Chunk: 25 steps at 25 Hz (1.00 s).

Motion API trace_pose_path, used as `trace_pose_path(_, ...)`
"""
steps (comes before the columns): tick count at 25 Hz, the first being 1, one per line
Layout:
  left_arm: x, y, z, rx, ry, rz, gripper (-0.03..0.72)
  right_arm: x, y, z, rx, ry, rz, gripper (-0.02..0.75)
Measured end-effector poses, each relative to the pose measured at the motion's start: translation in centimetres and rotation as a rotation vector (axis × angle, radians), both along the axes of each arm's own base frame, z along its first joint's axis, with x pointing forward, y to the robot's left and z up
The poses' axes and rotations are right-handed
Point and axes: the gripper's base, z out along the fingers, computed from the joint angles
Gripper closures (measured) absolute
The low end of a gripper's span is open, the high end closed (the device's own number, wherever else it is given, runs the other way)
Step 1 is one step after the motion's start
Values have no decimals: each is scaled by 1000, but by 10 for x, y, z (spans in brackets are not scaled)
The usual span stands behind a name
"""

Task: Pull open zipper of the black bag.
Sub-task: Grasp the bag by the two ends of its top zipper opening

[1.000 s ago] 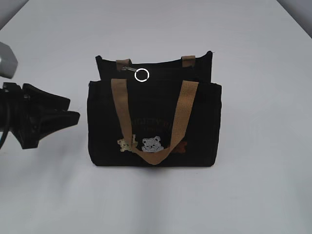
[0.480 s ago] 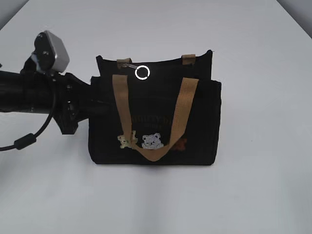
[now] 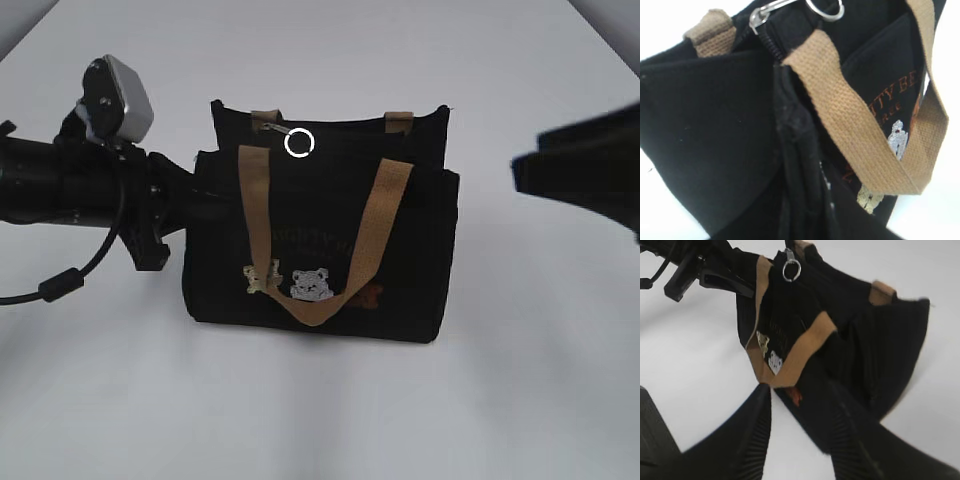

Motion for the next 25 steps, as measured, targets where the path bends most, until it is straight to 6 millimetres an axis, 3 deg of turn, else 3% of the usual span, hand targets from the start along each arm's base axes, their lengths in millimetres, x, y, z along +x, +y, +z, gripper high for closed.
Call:
trace_pose_path(5,0,0,0,-3,1,-2,622,91,44,0,-91,-53,212,446)
trace_pose_path(10,0,0,0,-14,17,8,622,147,93,-14,-174,-72,361,446)
trace_pose_path(15,0,0,0,-15,18,8,622,166,125,-31,-265,-82,468,446)
trace_pose_path(25,0,0,0,-15,19,8,622,170,143,-42,-325,-107,455,467)
